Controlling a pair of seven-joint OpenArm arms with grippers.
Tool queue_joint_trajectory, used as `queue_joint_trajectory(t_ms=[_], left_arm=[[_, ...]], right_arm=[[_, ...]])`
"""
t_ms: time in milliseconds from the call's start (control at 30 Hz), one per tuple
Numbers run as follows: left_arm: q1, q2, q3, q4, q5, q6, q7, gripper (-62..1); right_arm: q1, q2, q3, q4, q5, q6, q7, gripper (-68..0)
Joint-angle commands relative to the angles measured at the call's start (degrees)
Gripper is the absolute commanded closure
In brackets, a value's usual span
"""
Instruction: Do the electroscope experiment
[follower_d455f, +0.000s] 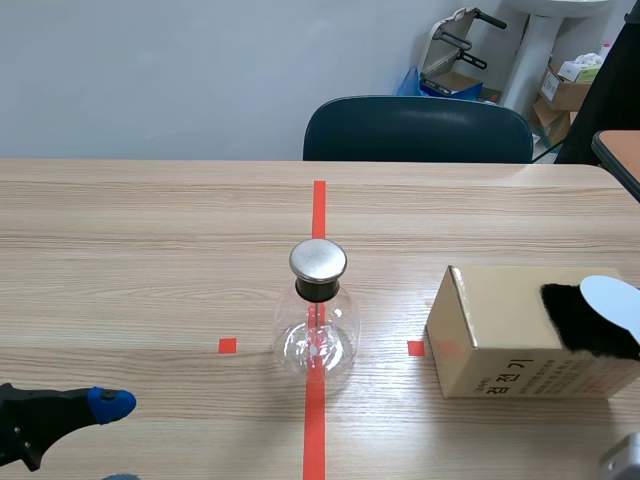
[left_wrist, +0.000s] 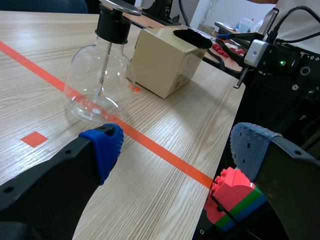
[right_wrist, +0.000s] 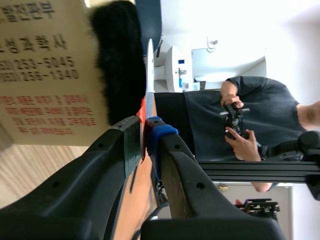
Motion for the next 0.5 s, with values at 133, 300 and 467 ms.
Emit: queue_joint_trajectory(t_ms=[133, 300, 467], left_arm=[[0.15, 2.12, -0.33, 1.2, 2.8, 2.82, 2.75, -47.0], [0.11, 2.19, -0.33, 1.38, 2.54, 2.89, 3.48, -47.0], [0.13, 1.44, -0.33, 3.5, 2.51, 2.99, 3.5, -47.0]], right_arm=[[0.46, 0.13, 0.68, -1.33, -0.66, -3.32, 0.0, -1.7], [0.44, -0.15, 0.66, -3.04, -1.29, -3.32, -0.02, -1.7], [0.46, -0.17, 0.66, -3.3, -1.51, -3.32, 0.0, -1.7]])
